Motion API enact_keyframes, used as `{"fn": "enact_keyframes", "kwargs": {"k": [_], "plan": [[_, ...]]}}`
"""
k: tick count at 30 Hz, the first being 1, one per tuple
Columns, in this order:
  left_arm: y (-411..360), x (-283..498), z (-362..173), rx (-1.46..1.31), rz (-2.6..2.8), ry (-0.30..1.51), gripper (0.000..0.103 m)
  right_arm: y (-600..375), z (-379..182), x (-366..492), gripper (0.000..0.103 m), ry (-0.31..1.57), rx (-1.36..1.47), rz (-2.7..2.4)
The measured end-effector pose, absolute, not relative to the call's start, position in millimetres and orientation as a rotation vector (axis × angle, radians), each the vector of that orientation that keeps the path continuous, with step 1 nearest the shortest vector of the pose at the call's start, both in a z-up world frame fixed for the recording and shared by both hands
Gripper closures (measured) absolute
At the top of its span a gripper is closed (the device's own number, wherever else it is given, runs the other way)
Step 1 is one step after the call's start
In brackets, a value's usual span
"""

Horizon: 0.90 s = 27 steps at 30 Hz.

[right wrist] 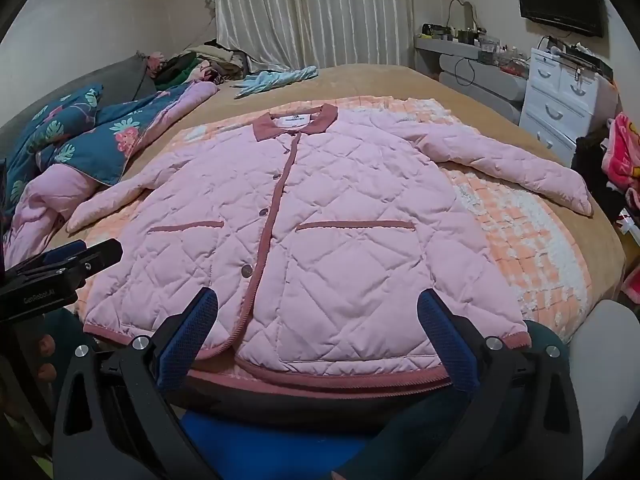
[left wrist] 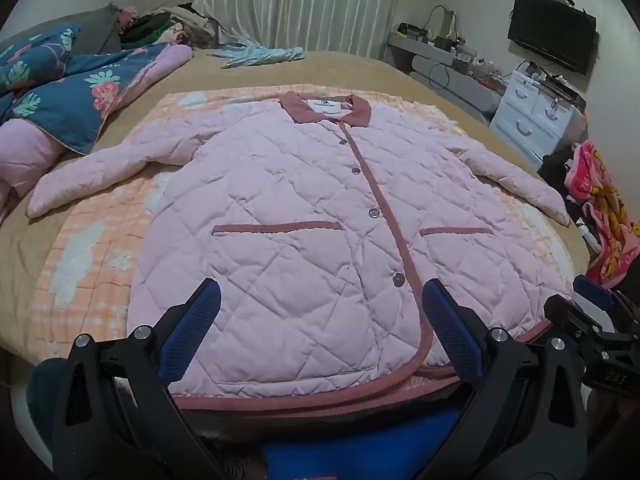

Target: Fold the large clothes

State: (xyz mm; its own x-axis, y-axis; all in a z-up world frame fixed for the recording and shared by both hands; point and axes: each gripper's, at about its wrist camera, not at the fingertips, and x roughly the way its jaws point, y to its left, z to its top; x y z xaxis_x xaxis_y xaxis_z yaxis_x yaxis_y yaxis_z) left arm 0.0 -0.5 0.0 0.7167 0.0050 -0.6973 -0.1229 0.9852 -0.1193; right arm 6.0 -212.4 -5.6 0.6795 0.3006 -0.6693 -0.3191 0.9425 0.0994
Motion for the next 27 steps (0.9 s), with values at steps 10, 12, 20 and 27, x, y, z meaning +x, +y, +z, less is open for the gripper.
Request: {"fn": "enact_keyframes", "kwargs": {"k": [10, 12, 20, 27], "plan": [[-0.5, -0.2, 0.1, -0.168, 0.069, 0.764, 0.009, -213.7, -0.3, 6.0, 0.004, 0.745, -0.019, 0.357], [0.0, -0.2, 0.1, -0.171, 0.067, 0.765, 0.009, -214.0, 0.4, 6.9, 0.004, 0.745, -0.021, 0.359], [0.1, -0.3, 0.2, -0.172, 0.066, 0.763, 0.009, -209.4, -1.6, 2.4, 0.004, 0.738, -0.031, 0.364], [0.1, -0.4, 0.2, -0.171, 0.066, 0.762, 0.009, -209.3, -0.9, 2.2, 0.004, 0.736, -0.031, 0.366]]}}
